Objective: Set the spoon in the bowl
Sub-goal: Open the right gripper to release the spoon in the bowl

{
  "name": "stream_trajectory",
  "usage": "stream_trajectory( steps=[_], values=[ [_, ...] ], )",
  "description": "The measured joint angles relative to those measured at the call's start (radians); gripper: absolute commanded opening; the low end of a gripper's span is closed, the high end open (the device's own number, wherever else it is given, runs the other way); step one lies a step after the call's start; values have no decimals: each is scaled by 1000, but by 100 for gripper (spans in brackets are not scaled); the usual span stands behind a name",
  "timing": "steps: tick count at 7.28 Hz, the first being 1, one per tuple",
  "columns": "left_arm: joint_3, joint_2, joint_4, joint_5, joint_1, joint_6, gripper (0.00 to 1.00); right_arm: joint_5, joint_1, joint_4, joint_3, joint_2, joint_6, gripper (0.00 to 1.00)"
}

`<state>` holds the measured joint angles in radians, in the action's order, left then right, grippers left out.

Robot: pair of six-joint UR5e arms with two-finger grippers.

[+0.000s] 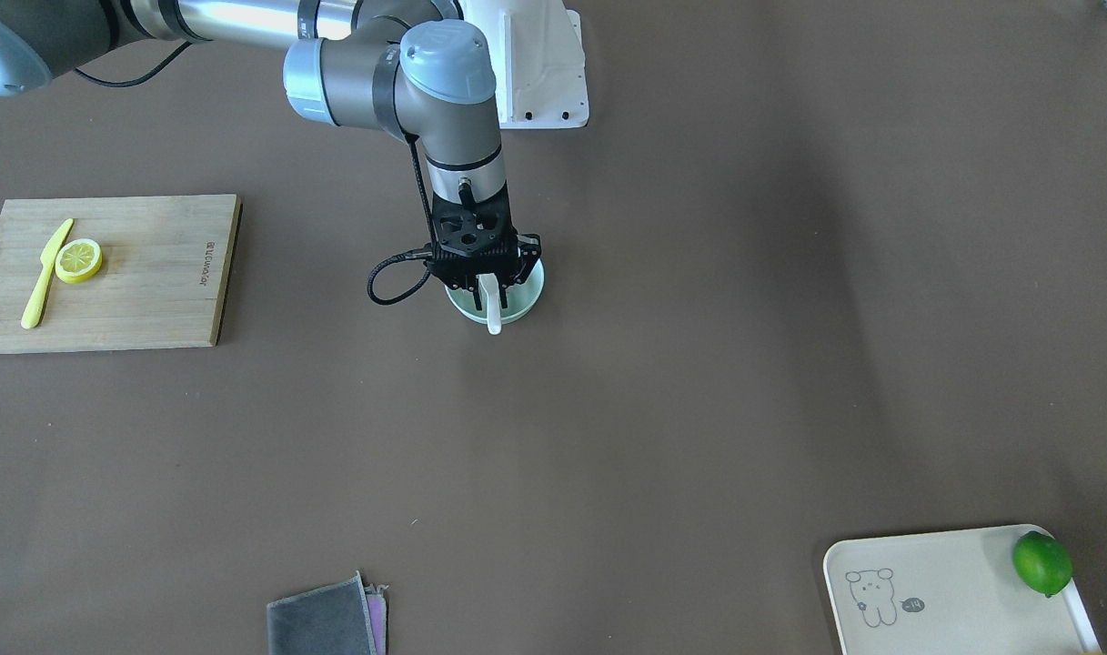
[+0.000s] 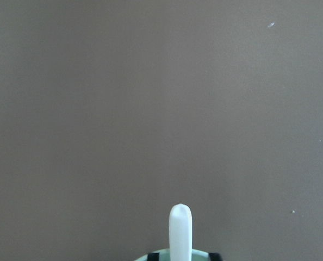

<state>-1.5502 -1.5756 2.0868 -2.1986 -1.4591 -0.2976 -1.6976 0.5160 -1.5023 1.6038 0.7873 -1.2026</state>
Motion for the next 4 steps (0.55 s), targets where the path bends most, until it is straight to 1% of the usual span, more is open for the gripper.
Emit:
stream_trajectory(
  steps=[1,2,3,4],
  values=[
    [-5,2,0,-1,-1,0,98,-21,24,1,13,3,22,100],
    [-16,5,-1,-1,-1,0,98,-54,74,0,26,14,67,100],
    [-27,8,-2,-1,-1,0,98,-135,160,-3,60,59,137,100],
    [-33,9,-4,-1,-1,-1,98,-259,276,-6,120,147,240,100]
  ],
)
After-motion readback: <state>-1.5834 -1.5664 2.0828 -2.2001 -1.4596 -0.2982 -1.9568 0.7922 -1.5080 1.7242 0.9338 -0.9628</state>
